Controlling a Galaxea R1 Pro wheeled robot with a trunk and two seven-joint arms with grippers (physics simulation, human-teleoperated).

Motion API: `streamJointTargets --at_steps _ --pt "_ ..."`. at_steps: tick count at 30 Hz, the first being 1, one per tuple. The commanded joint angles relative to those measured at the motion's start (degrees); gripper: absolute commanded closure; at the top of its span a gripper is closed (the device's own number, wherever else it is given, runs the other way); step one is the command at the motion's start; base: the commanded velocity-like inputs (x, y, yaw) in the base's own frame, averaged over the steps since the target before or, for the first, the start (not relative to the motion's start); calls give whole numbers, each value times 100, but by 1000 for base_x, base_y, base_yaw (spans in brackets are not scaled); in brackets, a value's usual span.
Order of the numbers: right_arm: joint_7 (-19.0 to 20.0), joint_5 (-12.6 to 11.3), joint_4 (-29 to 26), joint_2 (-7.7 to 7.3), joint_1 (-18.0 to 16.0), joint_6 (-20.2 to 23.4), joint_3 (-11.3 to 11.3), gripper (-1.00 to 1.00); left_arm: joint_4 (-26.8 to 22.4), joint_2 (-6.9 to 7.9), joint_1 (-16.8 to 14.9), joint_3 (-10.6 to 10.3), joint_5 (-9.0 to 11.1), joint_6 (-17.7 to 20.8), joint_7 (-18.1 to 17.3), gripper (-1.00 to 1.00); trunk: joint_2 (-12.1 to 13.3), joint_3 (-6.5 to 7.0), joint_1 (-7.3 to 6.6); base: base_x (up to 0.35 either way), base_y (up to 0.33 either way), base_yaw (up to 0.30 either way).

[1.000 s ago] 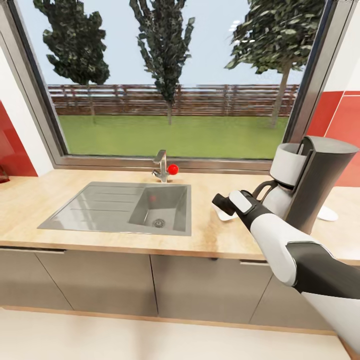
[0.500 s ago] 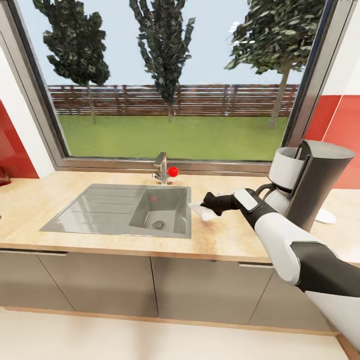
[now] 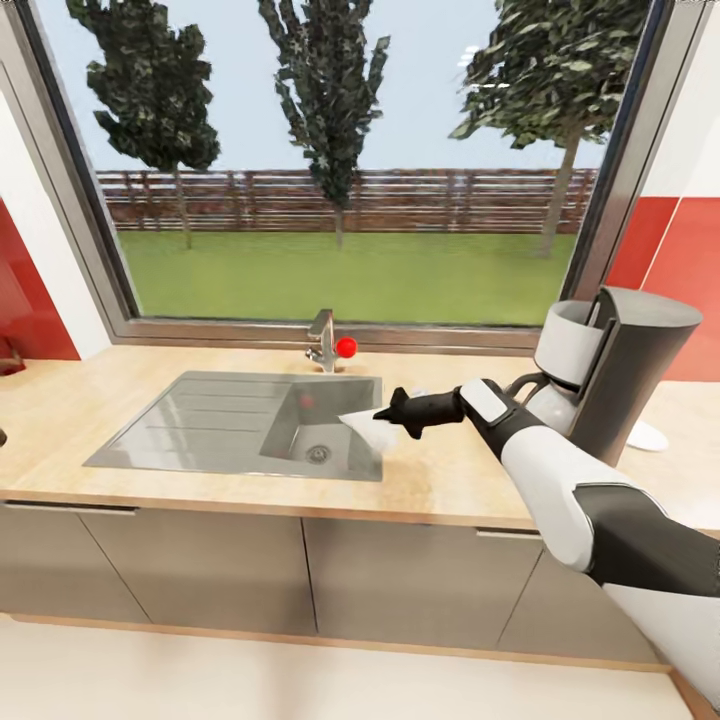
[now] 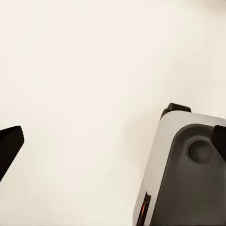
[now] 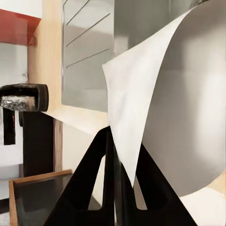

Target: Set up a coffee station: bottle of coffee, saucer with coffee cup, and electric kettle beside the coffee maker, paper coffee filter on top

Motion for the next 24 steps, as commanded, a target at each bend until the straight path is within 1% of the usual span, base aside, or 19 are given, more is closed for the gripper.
streamJointTargets --at_steps 1,3,7,8,9,10,11,12,15,16,17,20,24 --pt "137 66 15 24 -2 114 2 100 -9 -1 4 32 0 -7 -8 -100 37 12 -22 0 0 0" --pt "211 81 54 85 6 114 11 100 -7 0 4 32 0 -11 -8 -100 117 48 -66 0 0 0" --pt "238 149 217 184 12 114 19 100 -6 0 4 32 0 -12 -8 -100 278 120 -153 0 0 0" --pt "243 181 282 249 26 114 23 100 -6 0 4 32 0 -12 -8 -100 318 138 -175 0 0 0" --pt "245 210 341 368 48 114 30 100 -5 0 4 32 0 -12 -8 -100 358 156 -197 0 0 0" --pt "247 298 432 515 61 114 71 100 -5 0 4 32 0 -12 -8 -100 398 174 -219 0 0 0" --pt "247 389 511 608 66 114 113 100 -5 0 4 32 0 -12 -8 -100 438 192 -241 0 0 0" --pt "247 440 554 642 68 114 134 100 -5 0 4 32 0 -12 -8 -100 478 210 -263 0 0 0" --pt "248 739 856 642 79 114 214 100 -5 0 4 32 0 -12 -8 -100 599 264 -329 0 0 0" --pt "248 915 1024 642 82 114 238 100 -5 0 4 32 0 -12 -8 -100 639 282 -351 0 0 0" --pt "248 986 1095 642 88 114 248 100 -5 0 4 32 0 -12 -8 -100 679 300 -373 0 0 0" --pt "248 1094 1240 642 132 114 262 100 -5 0 4 32 6 -12 -8 -100 799 354 -439 0 0 0" --pt "248 1112 1266 642 141 114 264 100 -5 -4 6 34 8 -17 -8 -100 960 425 -527 0 0 0"
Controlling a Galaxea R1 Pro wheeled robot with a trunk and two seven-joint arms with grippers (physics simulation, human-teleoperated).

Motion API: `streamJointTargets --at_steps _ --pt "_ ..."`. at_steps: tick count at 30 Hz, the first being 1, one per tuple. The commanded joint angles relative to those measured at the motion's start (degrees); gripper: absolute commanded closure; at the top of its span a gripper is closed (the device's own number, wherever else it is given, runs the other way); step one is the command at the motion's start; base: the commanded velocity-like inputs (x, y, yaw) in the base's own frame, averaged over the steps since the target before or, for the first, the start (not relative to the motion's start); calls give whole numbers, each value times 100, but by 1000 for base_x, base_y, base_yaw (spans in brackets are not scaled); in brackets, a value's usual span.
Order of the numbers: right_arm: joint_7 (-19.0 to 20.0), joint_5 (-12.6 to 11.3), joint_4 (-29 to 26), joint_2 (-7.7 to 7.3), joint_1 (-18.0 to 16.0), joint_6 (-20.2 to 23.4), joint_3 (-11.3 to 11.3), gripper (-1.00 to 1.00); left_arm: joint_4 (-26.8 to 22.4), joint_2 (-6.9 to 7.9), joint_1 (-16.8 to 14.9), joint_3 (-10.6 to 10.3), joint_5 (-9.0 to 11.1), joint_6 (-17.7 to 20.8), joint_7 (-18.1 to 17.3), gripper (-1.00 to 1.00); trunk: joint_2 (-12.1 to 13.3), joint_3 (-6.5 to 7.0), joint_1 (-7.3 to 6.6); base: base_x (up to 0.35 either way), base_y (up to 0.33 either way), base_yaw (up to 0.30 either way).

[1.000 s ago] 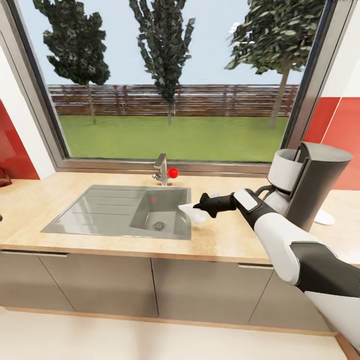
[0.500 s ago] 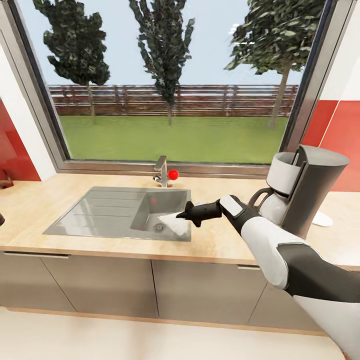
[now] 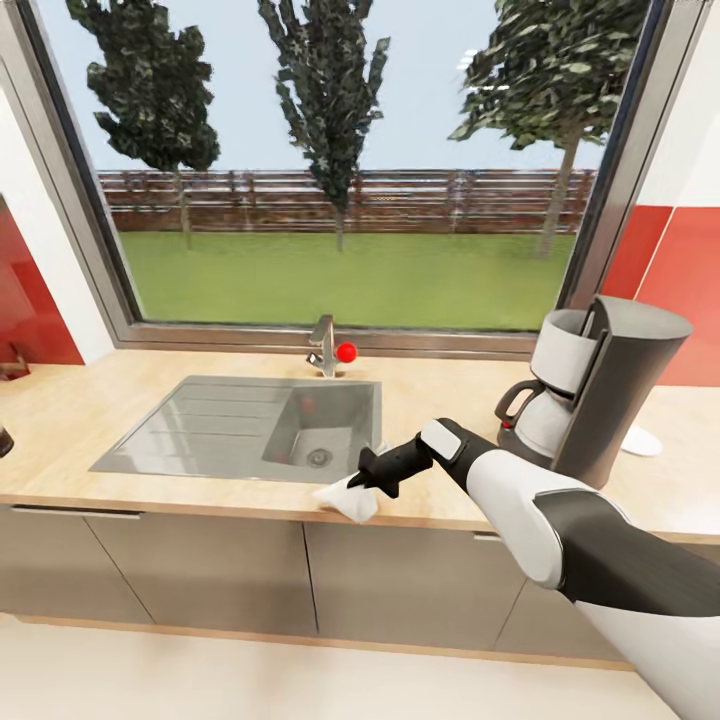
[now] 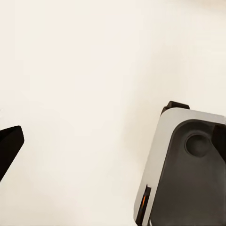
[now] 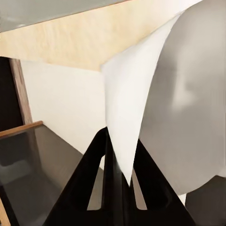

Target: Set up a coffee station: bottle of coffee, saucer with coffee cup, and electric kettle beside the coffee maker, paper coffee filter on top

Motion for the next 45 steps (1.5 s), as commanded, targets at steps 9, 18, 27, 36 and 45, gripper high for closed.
streamJointTargets --at_steps 9,18,27,36,45 --pt "39 20 6 1 -8 14 23 100 -4 -5 9 39 -1 -108 -8 -100 156 65 -87 -8 0 0" --pt "37 26 -3 1 -8 14 25 100 10 -7 5 37 4 -113 -8 -100 156 65 -87 -273 0 0" --pt "34 27 -3 1 -8 14 21 100 13 -7 2 40 -1 -135 -8 -100 156 65 -87 -186 0 0" --pt "-10 445 307 1 289 14 20 100 13 -7 5 40 -1 -154 -8 -100 156 65 -87 -8 0 0" --pt "-23 1691 406 1 1413 10 20 100 7 -14 1 33 -4 -158 -8 -100 156 65 -87 0 0 0"
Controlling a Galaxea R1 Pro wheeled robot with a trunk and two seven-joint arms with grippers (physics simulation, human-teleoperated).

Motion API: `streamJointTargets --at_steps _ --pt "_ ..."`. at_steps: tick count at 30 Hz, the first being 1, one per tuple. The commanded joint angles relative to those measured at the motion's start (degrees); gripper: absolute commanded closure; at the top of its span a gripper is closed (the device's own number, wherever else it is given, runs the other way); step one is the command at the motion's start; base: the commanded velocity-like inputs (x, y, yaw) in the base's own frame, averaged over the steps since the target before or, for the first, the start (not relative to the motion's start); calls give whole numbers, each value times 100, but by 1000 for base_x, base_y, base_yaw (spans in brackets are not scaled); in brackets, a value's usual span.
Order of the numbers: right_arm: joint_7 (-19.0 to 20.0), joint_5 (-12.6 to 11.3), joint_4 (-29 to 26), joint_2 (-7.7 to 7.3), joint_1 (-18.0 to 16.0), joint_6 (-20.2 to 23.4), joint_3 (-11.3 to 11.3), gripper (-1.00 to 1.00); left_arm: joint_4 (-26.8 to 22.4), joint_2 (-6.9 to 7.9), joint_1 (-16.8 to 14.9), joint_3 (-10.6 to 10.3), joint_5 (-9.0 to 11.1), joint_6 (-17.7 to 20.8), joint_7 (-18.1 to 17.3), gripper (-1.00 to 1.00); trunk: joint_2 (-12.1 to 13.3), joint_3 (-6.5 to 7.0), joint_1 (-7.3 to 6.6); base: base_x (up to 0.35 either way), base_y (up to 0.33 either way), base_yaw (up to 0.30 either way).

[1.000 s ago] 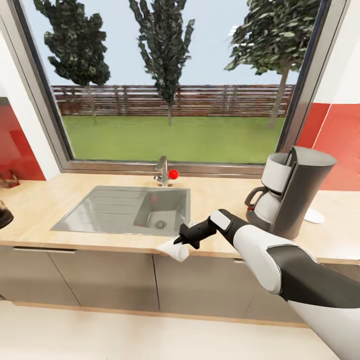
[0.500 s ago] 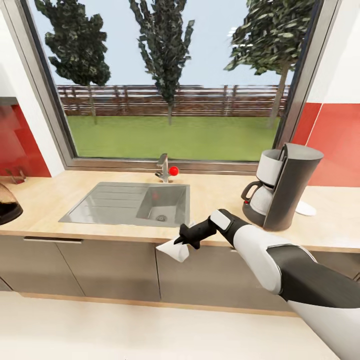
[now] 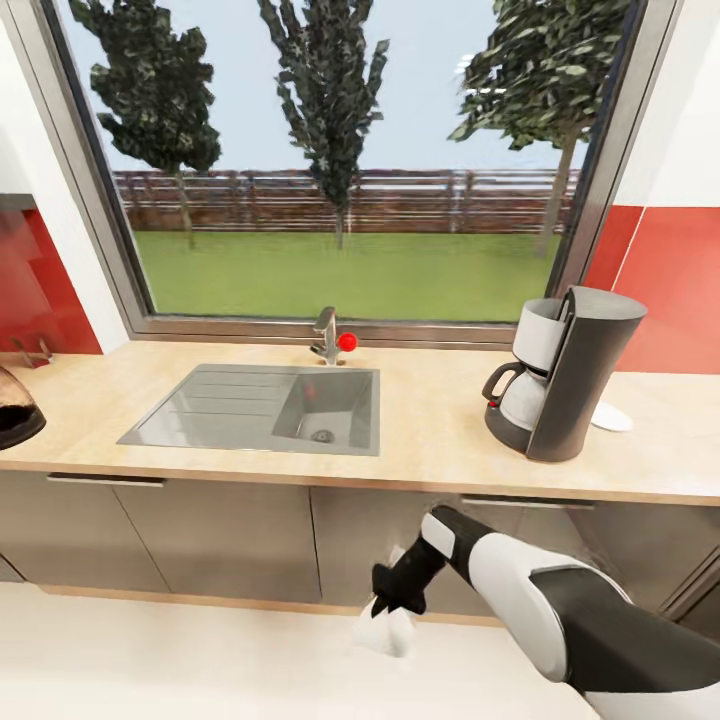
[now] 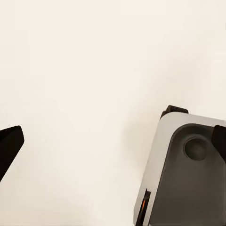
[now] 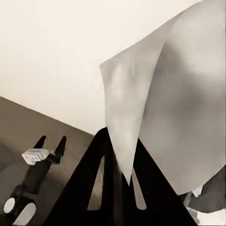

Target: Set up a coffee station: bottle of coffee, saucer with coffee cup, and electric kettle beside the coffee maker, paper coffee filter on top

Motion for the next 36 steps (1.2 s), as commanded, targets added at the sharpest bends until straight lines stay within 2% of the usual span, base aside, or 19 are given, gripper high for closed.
streamJointTargets --at_steps 1,2,4,8,11,13,18,21,25,29,31,33,36 --pt "5 149 15 2 174 -82 6 100 -13 -3 4 34 -6 -7 -7 -100 -7 -7 2 0 0 0" --pt "2 252 16 2 267 -124 6 100 -13 -3 4 34 -7 -11 -7 -100 -7 -7 2 0 0 0" --pt "-5 679 17 2 626 -368 6 100 -14 -4 4 33 -9 -21 -7 -100 -7 -7 2 0 0 0" --pt "-12 1194 23 2 1083 -916 6 100 -14 -12 4 33 -14 -26 -7 -100 -7 -7 2 0 0 0" --pt "1 1396 25 2 1397 -1499 6 100 -27 -33 4 33 -27 -30 -7 -100 -7 -7 2 0 0 0" --pt "-30 1483 27 2 1929 -2383 6 100 -74 -70 4 33 -31 -76 -14 -100 -7 -7 2 0 0 0" --pt "-48 1517 26 -4 2453 -3005 12 100 -77 -174 4 13 -53 -101 -341 -100 -7 -7 2 0 0 0" --pt "-55 1579 27 -241 2739 -3374 14 100 -89 -240 4 -3 -65 -110 -495 -100 -7 -7 2 0 0 0" --pt "-65 1610 28 -560 3004 -3872 14 100 -140 -254 4 -12 -71 -113 -545 -100 -7 -7 2 0 0 0" --pt "-75 1613 34 -1003 3291 -4525 14 100 -271 -253 4 -18 -78 -108 -565 -100 -7 -7 2 0 0 0" --pt "-75 1611 34 -1116 3351 -4629 14 100 -296 -252 4 -19 -79 -107 -567 -100 -7 -7 2 0 0 0" --pt "-73 1601 35 -1311 3448 -4793 14 100 -318 -254 4 -19 -80 -107 -569 -100 -7 -7 2 0 0 0" --pt "-72 1593 35 -1483 3514 -5034 14 100 -316 -265 4 -19 -80 -107 -569 -100 -7 -7 2 0 0 0"
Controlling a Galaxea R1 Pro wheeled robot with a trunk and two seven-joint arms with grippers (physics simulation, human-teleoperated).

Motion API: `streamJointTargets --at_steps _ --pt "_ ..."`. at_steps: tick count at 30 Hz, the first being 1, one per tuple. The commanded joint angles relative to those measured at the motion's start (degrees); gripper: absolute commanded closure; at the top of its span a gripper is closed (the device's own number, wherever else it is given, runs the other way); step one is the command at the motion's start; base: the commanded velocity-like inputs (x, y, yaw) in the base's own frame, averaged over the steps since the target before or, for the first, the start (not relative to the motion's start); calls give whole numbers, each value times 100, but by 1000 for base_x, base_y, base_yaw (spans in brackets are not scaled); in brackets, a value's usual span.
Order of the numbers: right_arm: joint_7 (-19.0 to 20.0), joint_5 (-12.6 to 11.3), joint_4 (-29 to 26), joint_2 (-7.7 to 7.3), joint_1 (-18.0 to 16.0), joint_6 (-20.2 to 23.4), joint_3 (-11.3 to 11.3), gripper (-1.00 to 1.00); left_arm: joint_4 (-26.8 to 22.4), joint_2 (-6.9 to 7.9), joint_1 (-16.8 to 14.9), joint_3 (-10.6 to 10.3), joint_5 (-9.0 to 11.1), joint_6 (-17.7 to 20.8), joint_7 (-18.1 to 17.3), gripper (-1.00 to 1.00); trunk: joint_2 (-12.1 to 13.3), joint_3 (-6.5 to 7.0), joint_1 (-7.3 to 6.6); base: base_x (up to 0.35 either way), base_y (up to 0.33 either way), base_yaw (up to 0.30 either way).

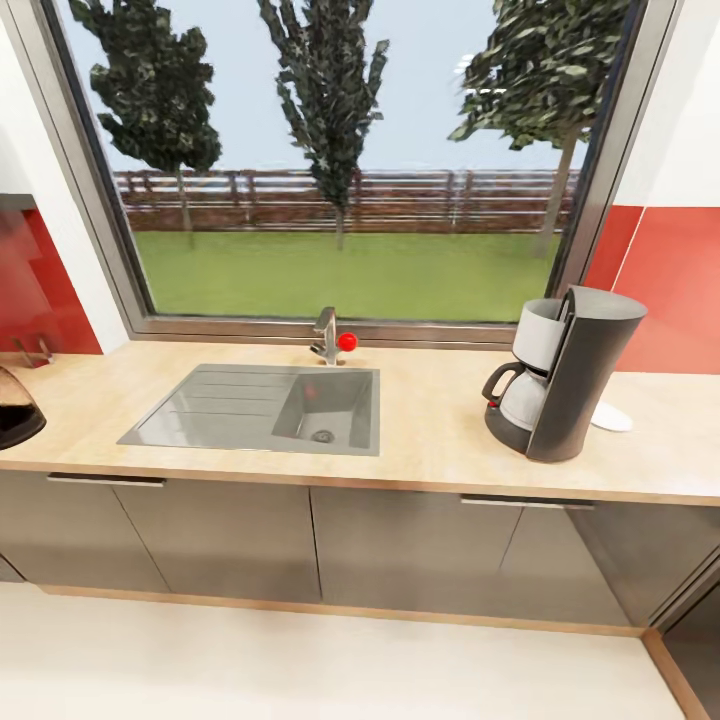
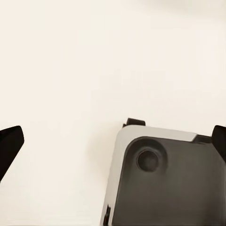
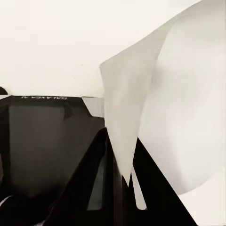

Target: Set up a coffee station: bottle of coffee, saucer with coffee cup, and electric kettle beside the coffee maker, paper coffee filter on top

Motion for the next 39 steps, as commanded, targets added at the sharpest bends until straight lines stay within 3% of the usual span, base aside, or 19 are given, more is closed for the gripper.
streamJointTargets --at_steps 1,6,14,31,39 --pt "25 -47 11 -40 6 -109 18 100 1 -6 3 42 41 5 -63 -100 -6 -7 2 0 0 0" --pt "-6 -22 10 -71 329 -966 18 100 54 -21 3 35 41 -2 -68 -100 -6 -7 2 0 0 0" --pt "-132 -74 10 -74 534 -1444 57 100 142 -52 9 72 69 27 -67 -100 -6 -7 2 0 0 0" --pt "-622 -336 8 -61 544 -1424 40 100 329 -102 12 75 58 -75 -25 -100 -6 -7 2 -1 0 0" --pt "-713 -457 5 -7 544 -1377 43 100 329 -94 12 50 58 -66 -26 -100 -6 -7 2 -160 0 0"
